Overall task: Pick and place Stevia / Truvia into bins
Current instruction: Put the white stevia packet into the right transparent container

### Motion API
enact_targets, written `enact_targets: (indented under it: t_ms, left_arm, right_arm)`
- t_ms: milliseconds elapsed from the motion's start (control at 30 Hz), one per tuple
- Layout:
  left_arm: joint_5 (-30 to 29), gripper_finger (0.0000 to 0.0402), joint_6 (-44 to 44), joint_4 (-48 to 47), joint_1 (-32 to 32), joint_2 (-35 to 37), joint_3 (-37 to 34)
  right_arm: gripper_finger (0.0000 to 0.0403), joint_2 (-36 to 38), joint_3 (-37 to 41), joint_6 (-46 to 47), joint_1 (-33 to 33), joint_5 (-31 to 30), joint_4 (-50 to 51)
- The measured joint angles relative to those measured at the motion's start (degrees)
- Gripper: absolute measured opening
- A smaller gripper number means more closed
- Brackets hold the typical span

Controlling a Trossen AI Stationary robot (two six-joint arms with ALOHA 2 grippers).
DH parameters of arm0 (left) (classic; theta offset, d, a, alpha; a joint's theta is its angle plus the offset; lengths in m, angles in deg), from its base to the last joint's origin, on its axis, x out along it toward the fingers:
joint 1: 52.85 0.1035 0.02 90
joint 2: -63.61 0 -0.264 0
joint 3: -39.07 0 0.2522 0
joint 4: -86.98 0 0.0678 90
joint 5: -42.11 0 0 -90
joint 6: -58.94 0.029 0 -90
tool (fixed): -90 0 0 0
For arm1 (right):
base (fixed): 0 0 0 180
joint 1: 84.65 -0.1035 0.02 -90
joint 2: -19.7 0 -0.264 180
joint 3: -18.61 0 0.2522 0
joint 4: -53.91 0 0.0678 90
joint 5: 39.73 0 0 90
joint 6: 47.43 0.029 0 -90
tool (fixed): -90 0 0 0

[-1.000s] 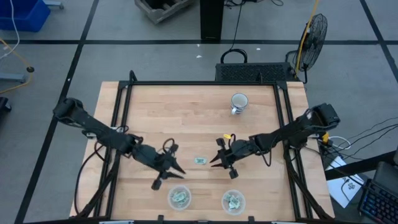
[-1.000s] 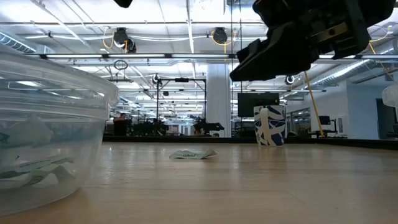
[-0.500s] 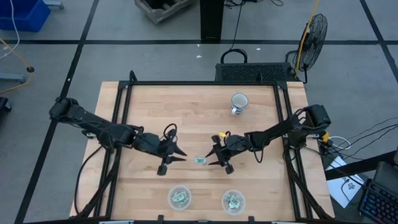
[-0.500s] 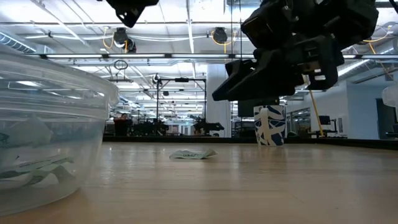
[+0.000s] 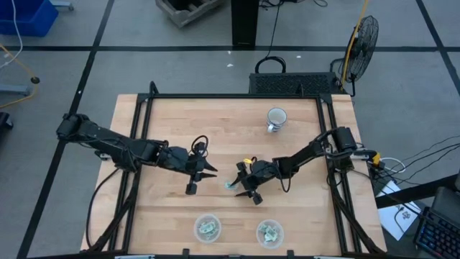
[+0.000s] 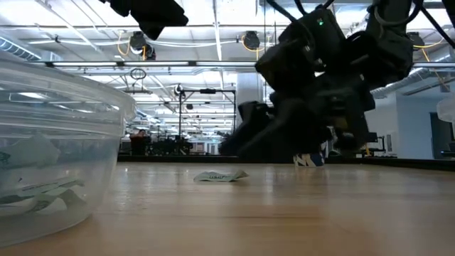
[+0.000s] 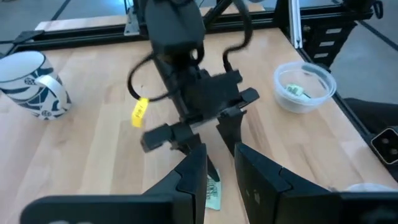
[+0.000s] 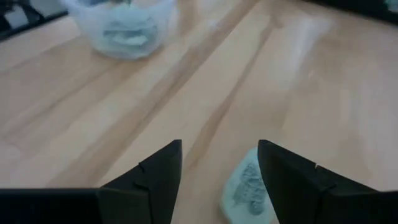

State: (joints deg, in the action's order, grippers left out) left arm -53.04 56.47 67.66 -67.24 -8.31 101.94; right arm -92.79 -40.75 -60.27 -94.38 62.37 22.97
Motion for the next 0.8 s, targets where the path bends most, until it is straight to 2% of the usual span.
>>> enact_targets:
  t_ms: [167, 433, 567, 800]
  left_arm:
    - [-0.01, 0.0088, 1.10, -0.62, 0.37, 0.00, 0.00]
    - [0.10, 0.0088, 0.87, -1.26, 0.35, 0.00, -0.02]
    - [0.09, 0.0088, 0.82, -1.56, 0.35, 0.00, -0.02]
    - [0.15, 0.0088, 0.47, -1.76, 0.24, 0.00, -0.02]
  right_arm:
    - [0.0204, -2.60, -0.53, 0.21, 0.04, 0.04, 1.50]
    - [0.0197, -2.58, -0.64, 0.22, 0.44, -2.28, 3.67]
    - [0.0170, -2.60, -0.64, 0.26, 1.00, -2.38, 4.41]
    - [0.0097, -2.63, -0.64, 2.45, 2.19, -3.33, 3.73]
